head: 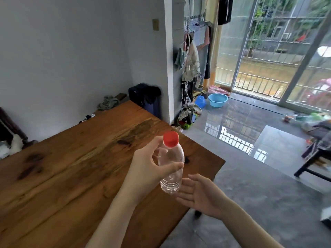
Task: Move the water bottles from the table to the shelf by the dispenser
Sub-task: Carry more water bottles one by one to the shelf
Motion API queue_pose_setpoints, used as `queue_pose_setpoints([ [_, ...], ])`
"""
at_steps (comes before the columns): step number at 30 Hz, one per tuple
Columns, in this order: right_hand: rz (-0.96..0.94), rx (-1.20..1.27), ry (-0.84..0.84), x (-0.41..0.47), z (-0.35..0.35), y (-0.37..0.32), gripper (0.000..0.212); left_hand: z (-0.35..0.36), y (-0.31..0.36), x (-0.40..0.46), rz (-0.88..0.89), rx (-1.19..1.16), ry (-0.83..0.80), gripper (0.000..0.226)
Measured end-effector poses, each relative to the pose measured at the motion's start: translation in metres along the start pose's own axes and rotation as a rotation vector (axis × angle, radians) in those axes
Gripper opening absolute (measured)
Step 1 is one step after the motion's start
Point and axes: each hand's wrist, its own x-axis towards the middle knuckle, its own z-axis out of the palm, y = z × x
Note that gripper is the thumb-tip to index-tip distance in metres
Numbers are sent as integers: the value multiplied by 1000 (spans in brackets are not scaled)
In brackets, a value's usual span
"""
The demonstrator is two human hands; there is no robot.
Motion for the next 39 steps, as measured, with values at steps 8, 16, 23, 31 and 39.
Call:
queue_pose_setpoints([
  [8, -153, 148, 217, -43, -7, 19, 49, 22, 14, 14, 126, -73, -185, 60],
  [16, -240, 357, 423, -102, -28, 71, 31, 77, 30, -15, 226, -162, -433, 64],
  [23, -363, 557, 574, -182, -52, 118, 28, 136, 80, -50, 375, -215, -641, 60],
  [31, -563, 710, 753, -287, -84, 165, 46, 216, 169, -105, 592, -270, -806, 60],
  [39, -725, 797, 940, -410, -119, 239, 62, 286, 258, -200, 751, -379, -1002, 52],
])
